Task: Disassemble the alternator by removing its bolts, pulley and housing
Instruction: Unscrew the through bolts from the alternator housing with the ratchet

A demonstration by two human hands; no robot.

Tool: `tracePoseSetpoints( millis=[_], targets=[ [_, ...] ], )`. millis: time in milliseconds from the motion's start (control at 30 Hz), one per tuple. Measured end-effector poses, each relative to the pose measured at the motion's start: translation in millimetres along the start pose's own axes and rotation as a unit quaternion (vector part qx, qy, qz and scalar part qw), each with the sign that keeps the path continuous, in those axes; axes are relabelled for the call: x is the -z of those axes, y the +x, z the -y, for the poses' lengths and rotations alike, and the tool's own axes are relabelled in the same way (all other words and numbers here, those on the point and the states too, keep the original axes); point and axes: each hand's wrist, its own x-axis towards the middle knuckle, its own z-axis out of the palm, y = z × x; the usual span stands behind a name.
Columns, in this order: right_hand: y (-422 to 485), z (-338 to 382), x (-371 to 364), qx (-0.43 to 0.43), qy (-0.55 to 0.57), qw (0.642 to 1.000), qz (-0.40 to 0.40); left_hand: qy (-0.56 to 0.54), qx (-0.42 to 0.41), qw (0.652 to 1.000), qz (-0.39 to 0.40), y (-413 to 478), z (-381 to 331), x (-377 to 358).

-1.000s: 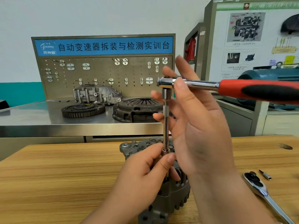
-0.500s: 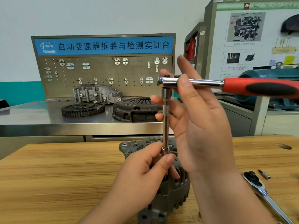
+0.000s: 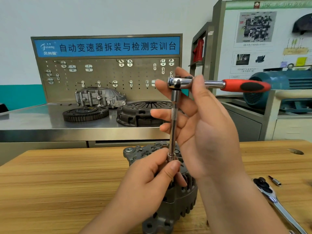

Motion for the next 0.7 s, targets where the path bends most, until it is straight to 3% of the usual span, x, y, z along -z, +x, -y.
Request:
tracePoseSetpoints(
  millis=[200,500,700],
  targets=[
    [-0.8,-0.8,-3.2,0.068,-0.04,0.997,0.002,0.011,0.003,1.0,-0.012,0.5,0.3,-2.4],
    [0.9,0.3,-0.4,-0.036,0.027,0.999,0.027,-0.003,-0.016,1.0,-0.008,1.0,3.9,-0.8],
    [-0.6,-0.1,-2.5,0.038,-0.016,0.999,0.002,0.006,-0.02,1.0,-0.016,0.1,0.3,-2.4]
  ],
)
